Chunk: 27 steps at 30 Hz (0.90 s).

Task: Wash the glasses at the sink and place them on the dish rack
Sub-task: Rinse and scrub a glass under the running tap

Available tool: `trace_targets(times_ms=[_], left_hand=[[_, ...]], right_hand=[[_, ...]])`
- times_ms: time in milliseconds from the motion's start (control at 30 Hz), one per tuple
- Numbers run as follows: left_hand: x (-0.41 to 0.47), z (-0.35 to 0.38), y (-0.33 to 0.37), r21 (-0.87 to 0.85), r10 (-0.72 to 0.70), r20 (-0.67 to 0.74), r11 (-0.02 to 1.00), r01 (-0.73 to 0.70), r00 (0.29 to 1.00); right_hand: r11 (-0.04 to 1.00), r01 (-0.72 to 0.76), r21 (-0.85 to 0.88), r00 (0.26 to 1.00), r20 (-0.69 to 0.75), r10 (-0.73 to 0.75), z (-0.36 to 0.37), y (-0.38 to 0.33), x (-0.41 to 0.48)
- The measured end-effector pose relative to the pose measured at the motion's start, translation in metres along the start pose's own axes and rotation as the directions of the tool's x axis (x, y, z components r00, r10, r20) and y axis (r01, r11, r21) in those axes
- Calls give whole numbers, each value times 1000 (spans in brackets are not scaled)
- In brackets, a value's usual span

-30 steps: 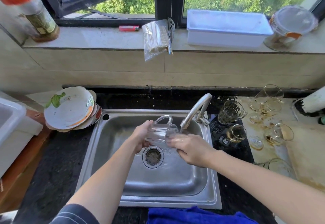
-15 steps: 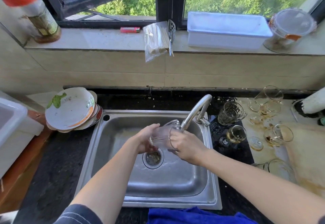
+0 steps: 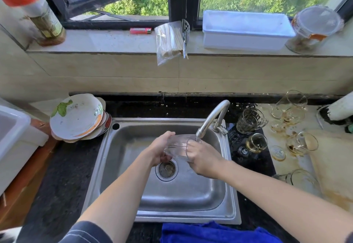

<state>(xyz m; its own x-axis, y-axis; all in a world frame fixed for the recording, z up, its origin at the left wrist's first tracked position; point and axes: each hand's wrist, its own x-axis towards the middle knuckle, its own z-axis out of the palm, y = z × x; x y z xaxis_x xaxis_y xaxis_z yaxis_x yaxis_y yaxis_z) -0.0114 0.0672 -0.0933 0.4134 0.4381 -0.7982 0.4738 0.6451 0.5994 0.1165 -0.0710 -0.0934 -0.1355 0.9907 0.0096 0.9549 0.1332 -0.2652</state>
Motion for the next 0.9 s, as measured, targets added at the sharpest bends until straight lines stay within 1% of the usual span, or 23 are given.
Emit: trace_targets(times_ms=[33,67,167,233,267,333,400,467,500,533,567,600,633,667,700,733,767,833,900], left_hand=[[1,0,2,19,2,12,1000,-2,1000],[1,-3,4,42,5,7,999,-5,1000],[-2,-17,5,70,5,-68,998,0,998],[-4,-13,3,62,-24,-71,998,28,997],[-5,-8,3,50,-36,-46,998,39,998],[-2,-3,3,25,-37,-11,999,37,999],[1,-12,3,23,-56,-49,998,57,997],[1,-25,-1,-4,-79,-104,997,79,991],[1,-28,-5,-36,-97,-115,995,93,989],[2,-29,-9,-69,-116,-100,992,110,988],[3,-27,-11,-95,-131,-55,987,125,990],[3,-24,-13,-111,-134,11,985,134,991],[4,-19,-14,-119,-129,72,983,137,989],[5,-15,-15,-118,-119,117,984,133,986],[5,-10,-15,-115,-110,146,985,127,983],[7,-5,-16,-103,-102,160,988,119,982],[6,-1,-17,-89,-96,166,990,111,981],[2,5,-14,-41,-67,120,997,72,991],[-2,8,-7,51,3,70,999,-6,998]], right_hand=[[999,18,-26,1000,8,-18,2,-2,5],[999,37,-17,999,14,-37,0,0,6],[988,145,62,989,-26,-143,-11,11,-9],[987,157,43,985,-77,-153,-15,7,-7],[992,126,21,988,-94,-124,-13,4,0],[997,63,33,996,-70,-61,-8,-4,10],[996,55,71,997,-50,-52,-6,1,2],[995,38,97,992,-122,-26,-6,14,-17],[995,-5,104,986,-165,22,-9,16,-25],[988,-82,133,973,-201,108,-13,16,-28],[964,-190,186,954,-199,226,-15,16,-29],[912,-303,276,932,-115,344,-17,13,-27],[826,-407,389,899,13,437,-17,9,-23],[731,-475,491,867,117,485,-14,6,-19],[652,-502,569,847,169,505,-11,6,-15],[612,-509,605,833,168,527,-9,6,-12],[594,-519,614,821,165,547,-8,7,-12],[575,-530,623,809,168,564,-12,10,-13],[603,-502,620,829,147,540,-20,13,-13]])
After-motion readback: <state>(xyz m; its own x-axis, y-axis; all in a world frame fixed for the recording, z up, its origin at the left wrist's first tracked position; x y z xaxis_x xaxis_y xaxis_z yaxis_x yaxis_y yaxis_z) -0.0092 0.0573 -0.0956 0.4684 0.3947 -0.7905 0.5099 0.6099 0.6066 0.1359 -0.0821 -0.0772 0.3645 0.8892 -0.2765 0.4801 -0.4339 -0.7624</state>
